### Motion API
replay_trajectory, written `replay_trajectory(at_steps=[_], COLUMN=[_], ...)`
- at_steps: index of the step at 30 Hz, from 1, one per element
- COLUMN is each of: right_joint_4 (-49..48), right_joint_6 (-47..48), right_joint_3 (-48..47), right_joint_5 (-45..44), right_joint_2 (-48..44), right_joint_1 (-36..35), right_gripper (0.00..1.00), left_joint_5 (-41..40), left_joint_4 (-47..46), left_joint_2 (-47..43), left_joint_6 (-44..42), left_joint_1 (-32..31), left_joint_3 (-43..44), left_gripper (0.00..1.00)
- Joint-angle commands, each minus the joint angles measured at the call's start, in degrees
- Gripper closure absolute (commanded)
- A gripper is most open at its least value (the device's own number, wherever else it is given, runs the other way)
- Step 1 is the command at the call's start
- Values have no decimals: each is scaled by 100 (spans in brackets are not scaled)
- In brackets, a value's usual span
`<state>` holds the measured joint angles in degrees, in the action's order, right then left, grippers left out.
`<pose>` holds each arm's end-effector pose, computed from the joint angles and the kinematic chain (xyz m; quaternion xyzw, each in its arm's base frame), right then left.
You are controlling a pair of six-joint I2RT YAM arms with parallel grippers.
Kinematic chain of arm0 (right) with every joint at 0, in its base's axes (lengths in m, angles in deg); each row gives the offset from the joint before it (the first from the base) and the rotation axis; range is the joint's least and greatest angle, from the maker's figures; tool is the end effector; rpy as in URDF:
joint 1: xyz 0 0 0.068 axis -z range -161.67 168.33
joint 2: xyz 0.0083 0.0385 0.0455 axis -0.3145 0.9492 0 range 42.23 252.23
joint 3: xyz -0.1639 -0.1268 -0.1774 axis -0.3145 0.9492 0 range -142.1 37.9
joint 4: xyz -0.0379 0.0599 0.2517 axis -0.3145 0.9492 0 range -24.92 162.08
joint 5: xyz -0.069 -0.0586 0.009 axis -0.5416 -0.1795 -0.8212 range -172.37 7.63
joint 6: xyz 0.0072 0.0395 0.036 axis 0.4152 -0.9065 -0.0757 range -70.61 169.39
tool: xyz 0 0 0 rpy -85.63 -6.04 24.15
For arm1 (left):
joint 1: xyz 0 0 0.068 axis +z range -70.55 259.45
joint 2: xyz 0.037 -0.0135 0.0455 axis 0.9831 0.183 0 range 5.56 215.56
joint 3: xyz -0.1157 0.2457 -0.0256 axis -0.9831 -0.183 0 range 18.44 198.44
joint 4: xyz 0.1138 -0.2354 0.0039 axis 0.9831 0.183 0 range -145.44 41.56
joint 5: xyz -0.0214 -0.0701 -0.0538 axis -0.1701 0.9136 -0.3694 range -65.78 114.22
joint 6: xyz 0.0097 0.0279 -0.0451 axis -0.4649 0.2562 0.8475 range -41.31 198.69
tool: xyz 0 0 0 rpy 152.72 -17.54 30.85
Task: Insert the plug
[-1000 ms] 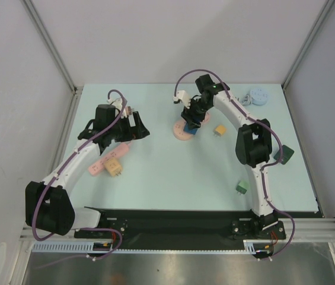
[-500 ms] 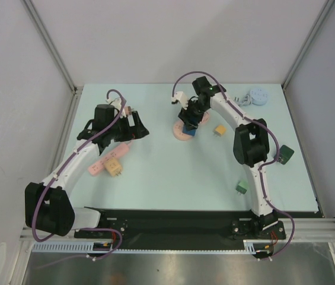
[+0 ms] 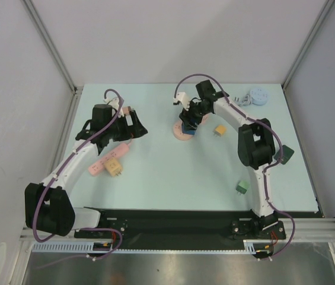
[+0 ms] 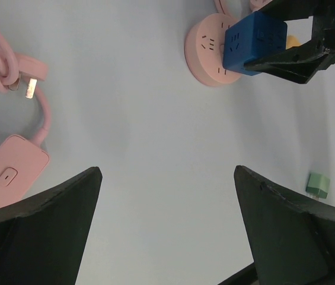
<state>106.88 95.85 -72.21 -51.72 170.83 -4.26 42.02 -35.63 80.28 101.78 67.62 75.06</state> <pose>0.4435 0.2041 0.2081 -0.5842 0.7296 0.1988 0.2948 0.2788 -0.0694 0.2828 -0.0194 0.8900 -0.2628 0.3720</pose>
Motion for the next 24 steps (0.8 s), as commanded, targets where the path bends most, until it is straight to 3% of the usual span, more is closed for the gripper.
replay_trajectory(at_steps=[1,5,13,18,19,22,24], right_joint_4=[66,-505,-611,-1183,-1253,-1183,-1122], right_joint_6=[-48,-181,-470,-559,-628,-673,-699], right_joint_3=[935,1429,1772,2125,2072,1714,1554], right_joint_5=[-438,-60,388,143,64,72,55], right_joint_2=[325,-1,-97,-361,-379,-449,-493], right_joint_1=[175,334,501,457,466,466,396], right_gripper=[100,100,100,100,97,73,66], left_joint_5=[162,258,145,249,267,303,312], left_joint_4=[-232,-285,-294,-329,-329,-347,-347], left_joint_2=[-238,-203,-300,-256,-256,-247,-256], left_joint_6=[108,143,125,143,143,125,108], left_joint_1=[85,129,146,164,164,164,164], left_joint_3=[-55,-72,-107,-107,-116,-125,-125], left_gripper=[0,0,0,0,0,0,0])
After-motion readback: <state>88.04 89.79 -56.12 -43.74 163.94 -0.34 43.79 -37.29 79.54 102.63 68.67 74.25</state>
